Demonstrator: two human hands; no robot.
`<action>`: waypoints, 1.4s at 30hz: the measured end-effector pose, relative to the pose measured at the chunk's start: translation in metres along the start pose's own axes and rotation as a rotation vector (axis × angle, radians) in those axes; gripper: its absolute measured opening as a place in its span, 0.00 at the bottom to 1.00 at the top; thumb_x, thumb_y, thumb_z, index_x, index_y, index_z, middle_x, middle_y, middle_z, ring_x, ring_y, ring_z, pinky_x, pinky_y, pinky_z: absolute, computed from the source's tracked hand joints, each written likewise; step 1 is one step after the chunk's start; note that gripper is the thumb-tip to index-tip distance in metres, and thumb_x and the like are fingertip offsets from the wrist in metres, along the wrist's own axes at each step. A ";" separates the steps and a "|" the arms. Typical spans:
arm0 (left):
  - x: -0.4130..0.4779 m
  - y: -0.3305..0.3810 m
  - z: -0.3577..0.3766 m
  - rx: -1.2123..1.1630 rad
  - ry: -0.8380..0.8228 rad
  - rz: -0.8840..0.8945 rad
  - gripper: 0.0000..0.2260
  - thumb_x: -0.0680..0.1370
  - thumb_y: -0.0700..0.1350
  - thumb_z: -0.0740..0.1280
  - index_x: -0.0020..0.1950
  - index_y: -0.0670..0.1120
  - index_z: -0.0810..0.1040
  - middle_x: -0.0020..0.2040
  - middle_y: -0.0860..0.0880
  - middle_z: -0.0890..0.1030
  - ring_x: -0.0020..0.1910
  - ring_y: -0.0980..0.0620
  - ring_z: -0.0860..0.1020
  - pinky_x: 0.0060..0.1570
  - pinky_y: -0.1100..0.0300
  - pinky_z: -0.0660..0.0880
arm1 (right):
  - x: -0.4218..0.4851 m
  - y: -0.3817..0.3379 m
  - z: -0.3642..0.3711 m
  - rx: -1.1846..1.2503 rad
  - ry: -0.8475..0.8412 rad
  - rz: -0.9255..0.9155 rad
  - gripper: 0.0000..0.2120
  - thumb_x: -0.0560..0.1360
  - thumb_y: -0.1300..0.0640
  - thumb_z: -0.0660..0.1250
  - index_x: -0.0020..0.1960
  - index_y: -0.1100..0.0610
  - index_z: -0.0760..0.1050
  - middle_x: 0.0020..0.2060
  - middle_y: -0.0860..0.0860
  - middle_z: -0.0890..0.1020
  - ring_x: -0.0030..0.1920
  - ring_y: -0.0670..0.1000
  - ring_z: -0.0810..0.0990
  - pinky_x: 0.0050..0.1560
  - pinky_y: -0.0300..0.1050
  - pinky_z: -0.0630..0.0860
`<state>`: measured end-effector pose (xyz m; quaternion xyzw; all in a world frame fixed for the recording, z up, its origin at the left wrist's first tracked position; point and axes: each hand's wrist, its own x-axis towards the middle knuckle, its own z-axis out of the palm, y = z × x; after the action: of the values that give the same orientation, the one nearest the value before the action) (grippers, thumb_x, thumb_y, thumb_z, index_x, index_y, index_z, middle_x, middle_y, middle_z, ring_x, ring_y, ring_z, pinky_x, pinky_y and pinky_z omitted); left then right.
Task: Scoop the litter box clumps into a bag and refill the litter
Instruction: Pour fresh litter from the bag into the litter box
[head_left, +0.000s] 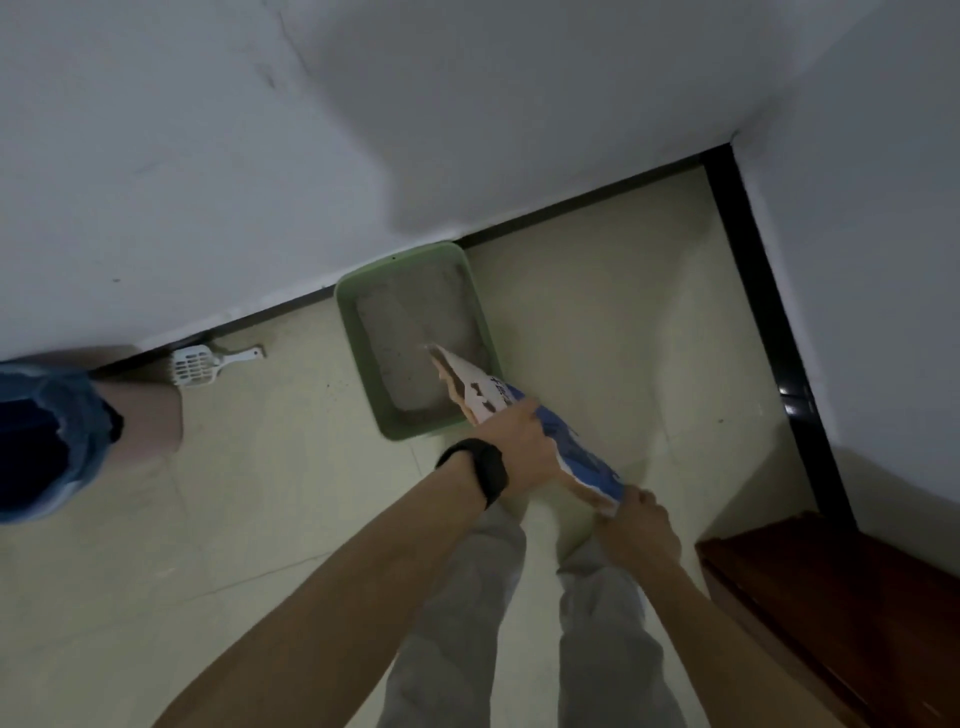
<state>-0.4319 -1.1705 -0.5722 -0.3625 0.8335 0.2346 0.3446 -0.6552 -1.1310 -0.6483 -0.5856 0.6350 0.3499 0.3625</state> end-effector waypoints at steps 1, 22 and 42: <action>0.003 0.009 -0.004 -0.012 -0.038 -0.012 0.10 0.83 0.44 0.57 0.44 0.46 0.74 0.47 0.49 0.81 0.53 0.46 0.76 0.60 0.54 0.62 | -0.005 -0.005 -0.002 0.065 0.045 -0.113 0.32 0.77 0.43 0.66 0.75 0.55 0.61 0.71 0.55 0.67 0.67 0.56 0.71 0.63 0.54 0.74; -0.047 -0.009 -0.002 -0.241 0.426 -0.326 0.11 0.79 0.45 0.61 0.58 0.49 0.79 0.49 0.49 0.83 0.52 0.47 0.79 0.54 0.53 0.69 | -0.028 -0.078 -0.072 0.170 0.325 -0.689 0.14 0.82 0.54 0.60 0.63 0.55 0.80 0.53 0.56 0.84 0.53 0.56 0.81 0.50 0.46 0.70; -0.007 0.001 -0.003 -0.165 0.224 -0.249 0.12 0.79 0.41 0.58 0.55 0.49 0.80 0.49 0.52 0.82 0.57 0.47 0.71 0.60 0.52 0.61 | -0.029 0.081 -0.102 0.545 0.533 -0.180 0.20 0.79 0.48 0.66 0.28 0.47 0.70 0.21 0.44 0.72 0.24 0.43 0.70 0.29 0.40 0.63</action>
<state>-0.4304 -1.1687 -0.5649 -0.5138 0.7934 0.2158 0.2450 -0.7399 -1.2000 -0.5715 -0.5917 0.7227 -0.0291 0.3561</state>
